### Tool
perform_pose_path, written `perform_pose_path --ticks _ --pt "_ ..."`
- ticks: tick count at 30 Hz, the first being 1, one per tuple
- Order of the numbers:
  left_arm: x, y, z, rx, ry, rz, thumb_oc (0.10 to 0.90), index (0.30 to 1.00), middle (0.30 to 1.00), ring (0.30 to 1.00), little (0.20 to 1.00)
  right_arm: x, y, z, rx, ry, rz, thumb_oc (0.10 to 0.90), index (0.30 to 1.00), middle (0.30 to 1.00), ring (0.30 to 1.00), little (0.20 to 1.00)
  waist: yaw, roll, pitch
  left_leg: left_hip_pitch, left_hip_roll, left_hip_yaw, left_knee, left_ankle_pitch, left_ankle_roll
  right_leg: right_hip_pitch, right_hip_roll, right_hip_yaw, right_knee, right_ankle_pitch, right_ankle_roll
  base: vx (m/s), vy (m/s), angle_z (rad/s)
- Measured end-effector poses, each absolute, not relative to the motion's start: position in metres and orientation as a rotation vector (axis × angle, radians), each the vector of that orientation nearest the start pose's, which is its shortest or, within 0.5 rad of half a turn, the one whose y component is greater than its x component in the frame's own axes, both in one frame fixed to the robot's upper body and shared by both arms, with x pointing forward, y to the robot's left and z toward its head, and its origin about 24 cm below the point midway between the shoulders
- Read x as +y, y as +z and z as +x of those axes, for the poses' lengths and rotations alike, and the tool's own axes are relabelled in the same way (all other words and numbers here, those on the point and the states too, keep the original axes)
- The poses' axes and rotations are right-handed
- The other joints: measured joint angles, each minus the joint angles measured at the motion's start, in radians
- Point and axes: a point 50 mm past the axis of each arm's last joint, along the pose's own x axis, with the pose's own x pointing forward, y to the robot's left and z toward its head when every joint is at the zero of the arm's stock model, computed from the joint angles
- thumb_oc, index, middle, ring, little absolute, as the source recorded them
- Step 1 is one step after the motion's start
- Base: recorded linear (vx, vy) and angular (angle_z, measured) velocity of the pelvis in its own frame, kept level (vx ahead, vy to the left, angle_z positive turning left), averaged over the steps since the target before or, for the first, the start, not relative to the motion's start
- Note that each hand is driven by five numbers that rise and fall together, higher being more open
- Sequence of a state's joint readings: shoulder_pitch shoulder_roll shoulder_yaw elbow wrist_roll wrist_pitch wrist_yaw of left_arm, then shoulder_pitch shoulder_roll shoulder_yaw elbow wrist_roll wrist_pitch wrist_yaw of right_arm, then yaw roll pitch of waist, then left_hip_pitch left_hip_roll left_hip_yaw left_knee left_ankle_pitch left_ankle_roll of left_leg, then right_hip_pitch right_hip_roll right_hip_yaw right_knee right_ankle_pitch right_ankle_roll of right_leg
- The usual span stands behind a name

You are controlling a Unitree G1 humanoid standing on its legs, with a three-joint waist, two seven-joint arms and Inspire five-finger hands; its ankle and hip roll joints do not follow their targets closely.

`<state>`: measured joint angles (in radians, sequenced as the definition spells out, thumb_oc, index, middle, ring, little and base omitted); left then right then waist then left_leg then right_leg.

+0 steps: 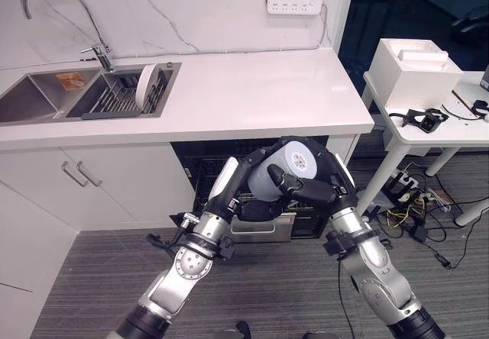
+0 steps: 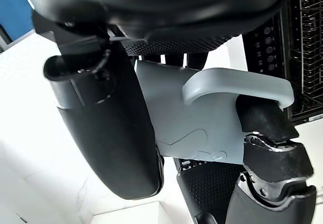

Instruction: Place the dishes in the dishwasher.

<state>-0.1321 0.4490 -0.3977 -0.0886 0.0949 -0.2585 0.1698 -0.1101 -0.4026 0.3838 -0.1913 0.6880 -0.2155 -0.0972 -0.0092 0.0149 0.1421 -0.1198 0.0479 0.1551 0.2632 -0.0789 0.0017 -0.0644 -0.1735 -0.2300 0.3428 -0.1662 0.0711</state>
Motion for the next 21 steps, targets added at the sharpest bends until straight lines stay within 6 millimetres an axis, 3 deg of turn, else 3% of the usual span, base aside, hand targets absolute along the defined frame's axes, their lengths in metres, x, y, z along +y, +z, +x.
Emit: perform_pose_path --ticks 6,21 --pt "0.1218 0.0973 0.2536 -0.437 -0.319 0.487 0.800 0.900 0.900 0.900 0.900 -0.1276 0.1078 0.2516 -0.257 0.335 0.354 0.400 0.300 0.300 0.300 0.300 -0.018 0.002 -0.001 0.000 0.000 0.001 0.001 0.000 0.000 0.000 0.000 0.000 0.001 -0.001 -0.002 0.00 0.000 0.00" --pt "0.1195 0.0993 0.2523 -0.451 -0.320 0.538 0.800 0.900 0.900 0.900 0.900 -0.1327 0.1071 0.2501 -0.267 0.315 0.357 0.400 0.300 0.300 0.300 0.300 -0.018 0.013 -0.008 -0.001 0.003 0.007 0.001 0.000 -0.001 -0.014 0.001 0.009 0.010 -0.005 -0.007 0.00 0.000 -0.01"
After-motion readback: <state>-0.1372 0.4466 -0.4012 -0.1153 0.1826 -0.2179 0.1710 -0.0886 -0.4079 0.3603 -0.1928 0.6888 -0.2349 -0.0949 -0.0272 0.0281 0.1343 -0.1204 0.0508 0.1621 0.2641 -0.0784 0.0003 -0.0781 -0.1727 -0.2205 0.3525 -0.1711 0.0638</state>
